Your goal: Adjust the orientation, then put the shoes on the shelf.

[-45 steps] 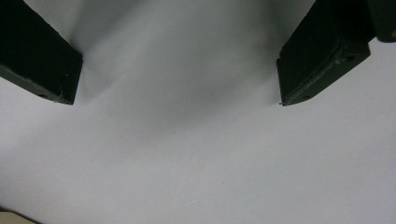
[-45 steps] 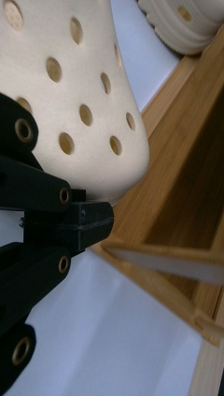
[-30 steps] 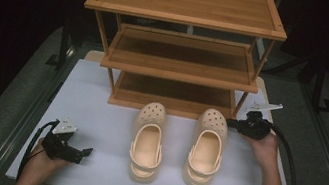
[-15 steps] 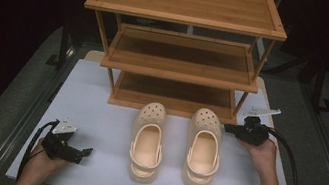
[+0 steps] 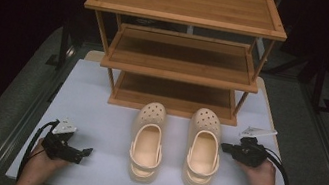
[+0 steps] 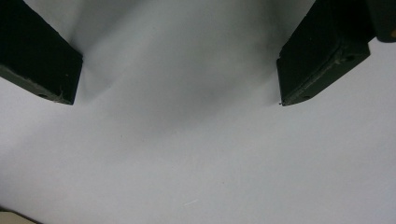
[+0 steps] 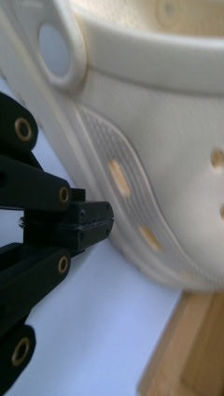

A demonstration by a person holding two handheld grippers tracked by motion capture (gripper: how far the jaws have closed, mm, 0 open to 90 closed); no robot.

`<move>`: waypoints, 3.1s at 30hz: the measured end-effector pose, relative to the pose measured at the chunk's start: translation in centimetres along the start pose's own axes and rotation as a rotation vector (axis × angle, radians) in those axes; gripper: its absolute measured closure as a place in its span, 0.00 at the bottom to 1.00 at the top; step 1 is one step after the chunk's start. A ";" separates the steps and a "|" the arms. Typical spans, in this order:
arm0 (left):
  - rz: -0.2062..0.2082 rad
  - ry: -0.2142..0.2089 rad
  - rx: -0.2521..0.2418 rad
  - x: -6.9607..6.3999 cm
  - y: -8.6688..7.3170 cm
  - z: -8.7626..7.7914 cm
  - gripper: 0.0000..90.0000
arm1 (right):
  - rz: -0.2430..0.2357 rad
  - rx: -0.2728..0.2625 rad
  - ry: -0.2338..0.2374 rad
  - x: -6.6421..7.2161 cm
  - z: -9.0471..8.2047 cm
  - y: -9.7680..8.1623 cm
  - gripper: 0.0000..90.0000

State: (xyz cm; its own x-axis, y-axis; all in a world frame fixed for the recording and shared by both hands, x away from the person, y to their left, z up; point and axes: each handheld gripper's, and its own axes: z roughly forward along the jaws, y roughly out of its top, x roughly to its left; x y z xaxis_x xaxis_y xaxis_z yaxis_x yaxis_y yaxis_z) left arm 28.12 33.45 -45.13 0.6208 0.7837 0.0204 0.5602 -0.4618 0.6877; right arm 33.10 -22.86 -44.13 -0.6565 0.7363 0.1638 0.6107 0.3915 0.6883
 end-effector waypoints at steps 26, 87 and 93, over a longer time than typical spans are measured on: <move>-0.002 -0.002 0.001 0.0 0.0 0.0 0.00 | -0.088 0.007 0.122 3.9 1.3 1.2 1.00; -0.025 -0.105 -0.104 -2.3 3.8 -1.6 0.00 | -0.002 -0.168 0.069 6.9 -2.5 0.9 0.43; 0.021 -0.165 -0.127 -4.3 6.5 -1.6 0.00 | -0.013 -0.184 0.054 7.5 -2.7 1.6 0.42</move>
State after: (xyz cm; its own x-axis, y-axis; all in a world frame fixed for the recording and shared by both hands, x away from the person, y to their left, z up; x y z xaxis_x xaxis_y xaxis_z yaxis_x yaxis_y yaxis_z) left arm 28.24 27.77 -39.64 0.7189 0.6908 -0.0767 0.4795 -0.4130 0.7743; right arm 27.98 -18.22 -39.95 -0.6897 0.6993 0.1881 0.5142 0.2899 0.8072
